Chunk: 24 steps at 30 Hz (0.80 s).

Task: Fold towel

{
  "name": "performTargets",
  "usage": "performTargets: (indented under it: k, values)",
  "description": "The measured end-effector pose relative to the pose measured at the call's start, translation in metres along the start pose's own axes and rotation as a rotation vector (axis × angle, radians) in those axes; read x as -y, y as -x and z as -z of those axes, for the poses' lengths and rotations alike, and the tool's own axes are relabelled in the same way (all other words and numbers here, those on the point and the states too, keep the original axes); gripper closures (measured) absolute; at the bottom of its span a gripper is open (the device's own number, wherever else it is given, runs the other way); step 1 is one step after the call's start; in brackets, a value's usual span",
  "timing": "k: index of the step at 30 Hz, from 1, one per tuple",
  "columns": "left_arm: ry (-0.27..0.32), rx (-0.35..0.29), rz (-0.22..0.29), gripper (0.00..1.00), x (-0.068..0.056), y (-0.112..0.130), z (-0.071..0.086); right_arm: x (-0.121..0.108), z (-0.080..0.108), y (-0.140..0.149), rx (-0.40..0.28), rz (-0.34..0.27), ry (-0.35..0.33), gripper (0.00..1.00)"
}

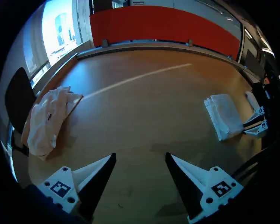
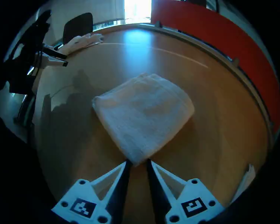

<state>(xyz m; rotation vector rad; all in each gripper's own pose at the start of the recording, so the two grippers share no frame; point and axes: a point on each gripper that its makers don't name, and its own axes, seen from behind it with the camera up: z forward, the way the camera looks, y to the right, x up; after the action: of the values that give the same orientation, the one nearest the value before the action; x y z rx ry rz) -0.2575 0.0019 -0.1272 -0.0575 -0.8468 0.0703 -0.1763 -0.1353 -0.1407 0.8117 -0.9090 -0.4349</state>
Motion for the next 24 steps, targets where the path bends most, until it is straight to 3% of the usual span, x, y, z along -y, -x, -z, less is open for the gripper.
performTargets:
  k: [8, 18, 24]
  values:
    - [0.002, -0.001, -0.005, 0.02, -0.001, -0.002, -0.002, -0.001, 0.001, -0.002, -0.004, -0.002, 0.003, 0.93]
    - [0.006, 0.001, -0.007, 0.02, -0.003, -0.002, -0.003, -0.004, 0.005, -0.017, -0.052, -0.015, 0.002, 0.95]
    - [0.007, -0.005, -0.01, 0.02, -0.003, -0.005, -0.005, -0.01, 0.017, -0.041, -0.103, -0.006, 0.013, 0.95]
